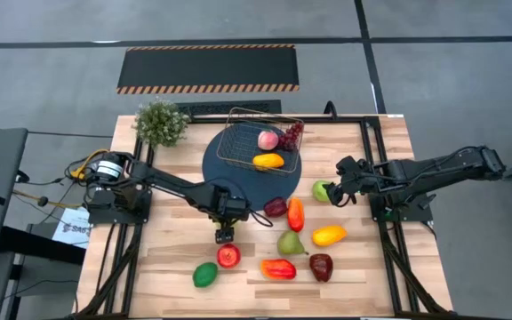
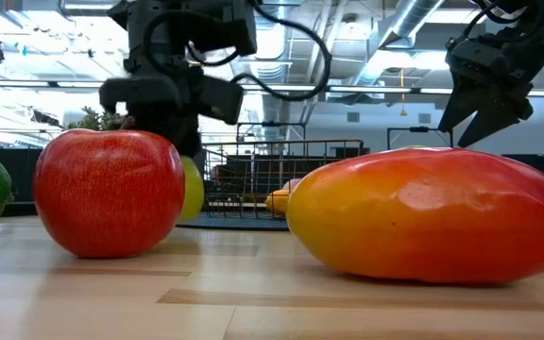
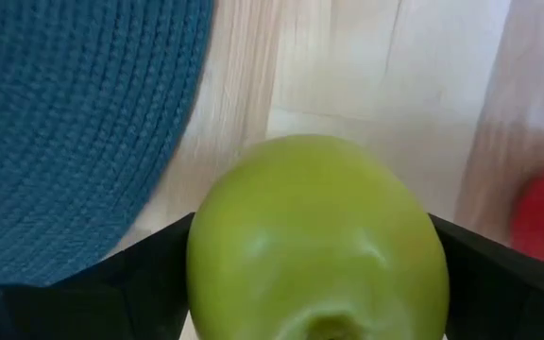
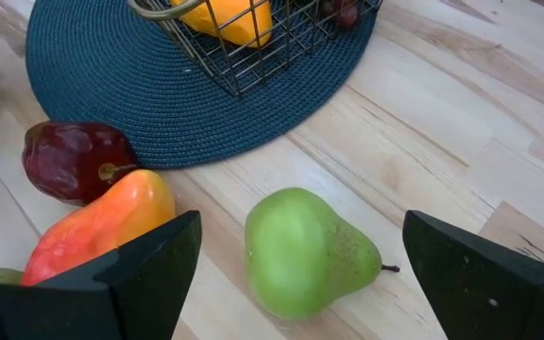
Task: Build produce basket
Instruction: Put the green apple into the wire basket
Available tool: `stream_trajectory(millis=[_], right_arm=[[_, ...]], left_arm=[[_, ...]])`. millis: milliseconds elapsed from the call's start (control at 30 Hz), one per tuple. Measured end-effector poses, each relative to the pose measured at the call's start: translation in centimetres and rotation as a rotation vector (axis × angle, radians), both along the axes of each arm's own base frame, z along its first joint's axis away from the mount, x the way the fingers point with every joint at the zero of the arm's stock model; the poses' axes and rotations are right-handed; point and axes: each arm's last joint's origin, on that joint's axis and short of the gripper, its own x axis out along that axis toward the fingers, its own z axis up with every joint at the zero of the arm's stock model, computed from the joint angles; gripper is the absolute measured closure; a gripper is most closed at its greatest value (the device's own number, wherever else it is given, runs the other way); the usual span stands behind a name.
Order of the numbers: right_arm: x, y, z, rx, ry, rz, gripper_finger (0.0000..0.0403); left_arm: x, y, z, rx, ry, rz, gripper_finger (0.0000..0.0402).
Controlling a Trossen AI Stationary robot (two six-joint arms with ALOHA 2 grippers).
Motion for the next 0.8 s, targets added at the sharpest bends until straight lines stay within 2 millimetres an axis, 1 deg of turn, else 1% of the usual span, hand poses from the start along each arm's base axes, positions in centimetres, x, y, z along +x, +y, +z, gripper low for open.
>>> stream_trajectory(millis=[133, 267, 400, 467, 567, 667, 733, 800], right_arm=[[0.0, 0.0, 0.0, 0.000, 0.000, 0.000, 0.0017], [0.0, 0.0, 0.0, 0.000, 0.000, 0.000, 0.0017], [0.0, 0.0, 0.0, 0.000, 0.000, 0.000, 0.0017], [0.0, 0.0, 0.0, 0.000, 0.000, 0.000, 0.0017], [0.0, 0.0, 0.0, -0.001, 0.000, 0.000, 0.0017], [0.0, 0.0, 0.0, -0.001, 0.000, 0.000, 0.0017], [0.0, 0.0, 0.0, -0.001, 0.000, 0.000, 0.0017], [0.0, 0.0, 0.0, -0.001, 0.000, 0.000, 0.0017]], left_arm=[[0.8, -0.1, 1.8, 0.005, -0.018, 0.001, 0.0077], [1.7, 0.2, 4.5, 0.051, -0.041, -0.004, 0.0076], [2.8, 1.0, 8.0, 0.158, -0.101, 0.021, 0.0075], [3.2, 1.5, 10.3, 0.224, -0.141, 0.024, 0.0075], [4.0, 2.8, 13.7, 0.308, -0.235, 0.054, 0.0075], [4.5, 4.8, 17.0, 0.349, -0.339, 0.112, 0.0074], [4.7, 6.3, 18.5, 0.377, -0.392, 0.144, 0.0074], [4.6, 8.0, 19.6, 0.414, -0.418, 0.169, 0.0074]])
